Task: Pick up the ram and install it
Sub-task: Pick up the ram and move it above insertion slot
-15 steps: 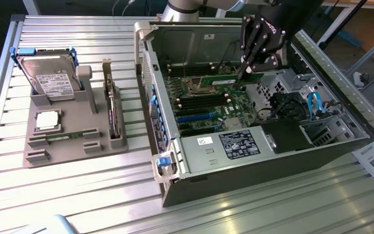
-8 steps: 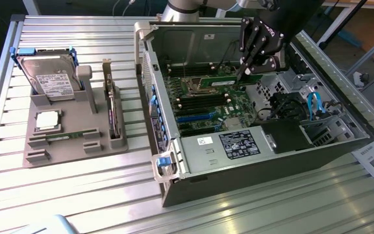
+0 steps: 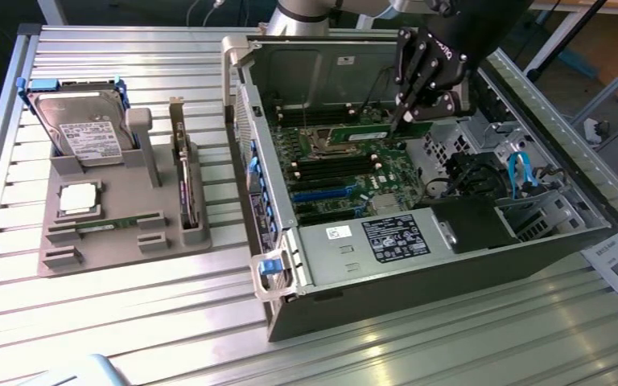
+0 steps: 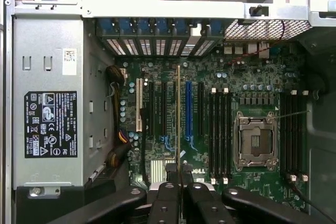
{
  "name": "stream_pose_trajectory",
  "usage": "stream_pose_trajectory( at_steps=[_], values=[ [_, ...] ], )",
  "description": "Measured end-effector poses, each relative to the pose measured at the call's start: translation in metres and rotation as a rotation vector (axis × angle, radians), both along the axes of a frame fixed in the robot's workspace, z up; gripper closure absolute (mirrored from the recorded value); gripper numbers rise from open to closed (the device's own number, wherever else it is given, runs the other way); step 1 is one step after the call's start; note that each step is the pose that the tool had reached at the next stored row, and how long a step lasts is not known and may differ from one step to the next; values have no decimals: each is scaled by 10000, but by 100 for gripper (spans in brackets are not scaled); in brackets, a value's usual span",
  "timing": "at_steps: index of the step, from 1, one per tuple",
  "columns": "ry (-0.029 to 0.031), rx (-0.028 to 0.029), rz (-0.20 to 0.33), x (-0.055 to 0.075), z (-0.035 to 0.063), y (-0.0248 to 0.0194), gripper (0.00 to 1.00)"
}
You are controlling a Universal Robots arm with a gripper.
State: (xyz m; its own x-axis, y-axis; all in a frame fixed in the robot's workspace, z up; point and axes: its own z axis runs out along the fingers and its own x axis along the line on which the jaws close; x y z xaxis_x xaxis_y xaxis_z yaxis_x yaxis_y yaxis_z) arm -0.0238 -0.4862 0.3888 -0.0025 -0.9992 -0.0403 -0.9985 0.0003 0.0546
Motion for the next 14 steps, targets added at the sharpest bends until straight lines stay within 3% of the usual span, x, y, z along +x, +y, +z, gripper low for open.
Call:
stream_pose_trajectory(
  at_steps=[14],
  values=[
    [-6,18,0,0,-39,190,88]
  ],
)
